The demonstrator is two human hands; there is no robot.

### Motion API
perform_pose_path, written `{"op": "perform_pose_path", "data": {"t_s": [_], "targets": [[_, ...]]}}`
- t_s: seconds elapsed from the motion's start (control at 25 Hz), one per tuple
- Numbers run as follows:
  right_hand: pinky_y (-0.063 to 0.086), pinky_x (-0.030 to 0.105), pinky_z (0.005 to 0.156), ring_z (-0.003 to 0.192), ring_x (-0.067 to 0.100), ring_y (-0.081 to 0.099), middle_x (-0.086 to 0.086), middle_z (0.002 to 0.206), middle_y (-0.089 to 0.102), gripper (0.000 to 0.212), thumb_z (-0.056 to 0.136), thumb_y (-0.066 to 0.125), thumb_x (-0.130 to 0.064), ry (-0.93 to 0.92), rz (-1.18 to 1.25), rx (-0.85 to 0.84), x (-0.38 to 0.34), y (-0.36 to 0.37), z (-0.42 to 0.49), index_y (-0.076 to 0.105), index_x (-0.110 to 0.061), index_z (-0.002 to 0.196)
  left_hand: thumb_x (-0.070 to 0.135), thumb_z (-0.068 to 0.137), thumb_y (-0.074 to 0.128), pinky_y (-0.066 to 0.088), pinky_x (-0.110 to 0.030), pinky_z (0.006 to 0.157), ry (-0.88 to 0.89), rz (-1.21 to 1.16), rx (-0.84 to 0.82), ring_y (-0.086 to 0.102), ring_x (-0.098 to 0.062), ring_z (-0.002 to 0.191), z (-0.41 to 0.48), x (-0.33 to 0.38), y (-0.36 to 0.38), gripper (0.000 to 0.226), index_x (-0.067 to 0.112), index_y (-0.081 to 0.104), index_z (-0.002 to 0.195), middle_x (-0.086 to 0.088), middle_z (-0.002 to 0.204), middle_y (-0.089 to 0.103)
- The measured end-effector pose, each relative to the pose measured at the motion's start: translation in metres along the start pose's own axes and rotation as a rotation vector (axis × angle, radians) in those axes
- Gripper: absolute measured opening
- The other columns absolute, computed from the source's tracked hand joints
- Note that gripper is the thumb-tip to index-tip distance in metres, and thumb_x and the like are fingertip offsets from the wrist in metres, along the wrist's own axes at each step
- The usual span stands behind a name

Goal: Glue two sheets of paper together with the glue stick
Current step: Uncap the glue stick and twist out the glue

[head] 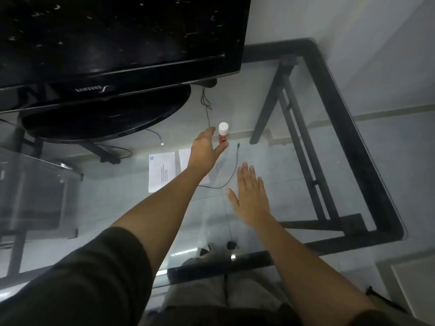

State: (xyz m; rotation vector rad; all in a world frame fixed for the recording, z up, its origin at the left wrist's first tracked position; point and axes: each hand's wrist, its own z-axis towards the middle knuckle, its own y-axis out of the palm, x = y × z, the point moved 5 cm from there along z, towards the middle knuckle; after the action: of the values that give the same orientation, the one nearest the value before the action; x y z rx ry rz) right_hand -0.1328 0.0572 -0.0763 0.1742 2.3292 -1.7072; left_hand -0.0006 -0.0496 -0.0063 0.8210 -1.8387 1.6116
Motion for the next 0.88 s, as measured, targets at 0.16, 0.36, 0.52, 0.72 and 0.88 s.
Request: {"op": "perform_pose_path", "data": {"t_s": [0.16, 0.36, 0.52, 0.72, 0.88], "targets": [[-0.011, 0.037, 0.109, 0.142, 0.024, -0.013, 0.006, 0.156, -0.012, 0.072, 0.088, 0.007, -0.058, 0.017, -0.070, 0.018, 0.001, 0.001, 0.000, -0.012, -0.016, 0.143, 0.023, 0.085, 0.065, 0.042, -0.027, 0.079, 0.020, -0.005, 0.034, 0.059, -0.028, 0.101, 0.010, 0.008, 0.001, 0.035, 0.004, 0.052, 0.112, -0.016, 0.110, 0.064], [-0.007, 0.036, 0.111, 0.143, 0.023, -0.008, 0.005, 0.157, -0.007, 0.070, 0.090, 0.011, -0.057, -0.003, -0.033, 0.008, 0.003, -0.002, 0.002, -0.008, -0.017, 0.144, 0.025, 0.090, 0.058, 0.045, -0.028, 0.077, 0.015, -0.089, -0.035, 0.058, -0.017, 0.085, 0.005, 0.008, 0.000, 0.028, 0.006, 0.050, 0.109, -0.010, 0.101, 0.064], [0.028, 0.036, 0.108, 0.131, 0.025, 0.036, 0.011, 0.144, 0.039, 0.052, 0.095, 0.034, -0.042, 0.036, 0.338, 0.189, 0.001, -0.043, 0.014, 0.033, -0.012, 0.137, 0.029, 0.095, 0.047, 0.053, -0.039, 0.077, 0.072, -0.138, -0.110, 0.060, -0.024, 0.086, -0.013, 0.008, -0.011, 0.029, 0.010, 0.051, 0.117, -0.011, 0.100, 0.057], [0.039, 0.010, 0.071, 0.093, 0.007, 0.058, -0.003, 0.109, 0.062, 0.034, 0.093, 0.043, -0.042, 0.120, 0.941, 0.184, -0.011, -0.107, 0.045, 0.056, -0.021, 0.116, 0.031, 0.087, 0.061, 0.045, -0.015, 0.068, 0.059, -0.230, -0.059, 0.057, -0.009, 0.079, -0.033, 0.008, -0.029, 0.024, 0.021, 0.056, 0.109, 0.003, 0.094, 0.062], [0.049, 0.022, 0.083, 0.086, 0.008, 0.064, -0.001, 0.100, 0.066, 0.030, 0.090, 0.050, -0.040, 0.026, 1.041, 0.107, -0.022, -0.130, 0.053, 0.061, -0.018, 0.107, 0.031, 0.085, 0.064, 0.040, -0.008, 0.061, 0.098, -0.208, -0.054, 0.055, -0.007, 0.076, -0.040, 0.014, -0.035, 0.016, 0.022, 0.057, 0.095, 0.010, 0.086, 0.061]]}}
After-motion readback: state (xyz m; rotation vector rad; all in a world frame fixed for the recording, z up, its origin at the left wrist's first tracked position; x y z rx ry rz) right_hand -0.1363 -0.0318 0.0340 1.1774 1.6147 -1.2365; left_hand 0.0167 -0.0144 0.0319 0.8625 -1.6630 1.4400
